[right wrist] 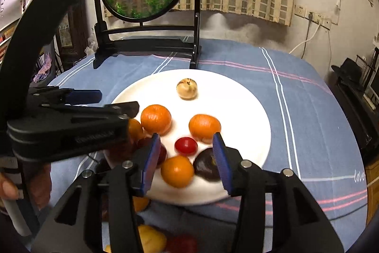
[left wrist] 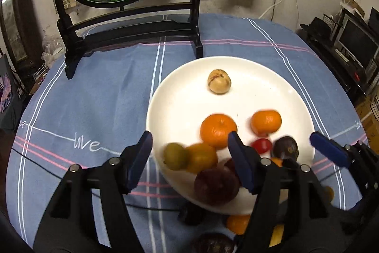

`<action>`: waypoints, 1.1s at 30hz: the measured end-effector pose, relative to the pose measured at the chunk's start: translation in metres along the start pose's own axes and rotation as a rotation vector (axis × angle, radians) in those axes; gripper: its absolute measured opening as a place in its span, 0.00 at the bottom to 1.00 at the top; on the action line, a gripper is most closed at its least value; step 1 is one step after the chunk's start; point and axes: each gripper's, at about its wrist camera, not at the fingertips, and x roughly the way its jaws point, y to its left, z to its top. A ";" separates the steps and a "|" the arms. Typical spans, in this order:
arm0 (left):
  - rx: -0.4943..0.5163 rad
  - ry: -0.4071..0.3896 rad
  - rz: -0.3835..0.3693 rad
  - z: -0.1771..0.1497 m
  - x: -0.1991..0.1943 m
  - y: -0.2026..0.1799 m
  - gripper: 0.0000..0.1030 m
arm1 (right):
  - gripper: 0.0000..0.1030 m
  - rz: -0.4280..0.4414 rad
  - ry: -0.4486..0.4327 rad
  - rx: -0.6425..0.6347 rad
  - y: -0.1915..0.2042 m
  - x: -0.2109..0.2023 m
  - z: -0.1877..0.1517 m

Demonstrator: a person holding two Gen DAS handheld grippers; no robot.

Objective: Organize fruits
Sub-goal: 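Grasp a red tomato with the right tool while the left grasps a yellow fruit, place both on plate, then carry a yellow fruit to the plate with the right tool while the left carries a dark plum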

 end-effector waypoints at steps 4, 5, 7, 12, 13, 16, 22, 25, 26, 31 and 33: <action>-0.001 0.013 0.002 -0.013 -0.013 0.007 0.69 | 0.46 0.004 0.004 0.042 -0.007 -0.021 -0.011; -0.005 0.014 -0.002 -0.016 -0.015 0.008 0.70 | 0.48 0.009 0.002 0.050 -0.008 -0.025 -0.015; -0.011 0.011 -0.010 -0.024 -0.024 0.011 0.72 | 0.50 0.011 0.002 0.055 -0.007 -0.037 -0.024; 0.004 0.011 -0.009 -0.047 -0.043 0.011 0.79 | 0.50 0.035 0.015 0.037 0.002 -0.060 -0.047; 0.008 0.010 -0.011 -0.052 -0.047 0.010 0.80 | 0.50 0.038 0.017 0.031 0.004 -0.063 -0.050; 0.037 0.008 -0.006 -0.066 -0.056 0.006 0.81 | 0.50 0.045 0.042 0.005 0.013 -0.069 -0.065; 0.067 0.029 -0.007 -0.090 -0.063 0.001 0.82 | 0.50 0.096 0.110 -0.058 0.038 -0.070 -0.091; 0.066 0.033 0.000 -0.097 -0.063 0.004 0.82 | 0.50 0.105 0.145 -0.089 0.050 -0.064 -0.099; 0.064 0.035 -0.001 -0.098 -0.064 0.005 0.82 | 0.50 0.110 0.153 -0.094 0.054 -0.062 -0.100; 0.035 0.049 0.005 -0.102 -0.061 0.019 0.83 | 0.50 0.112 0.187 -0.113 0.067 -0.047 -0.101; 0.022 0.055 0.004 -0.102 -0.060 0.024 0.83 | 0.50 0.113 0.204 -0.113 0.068 -0.040 -0.101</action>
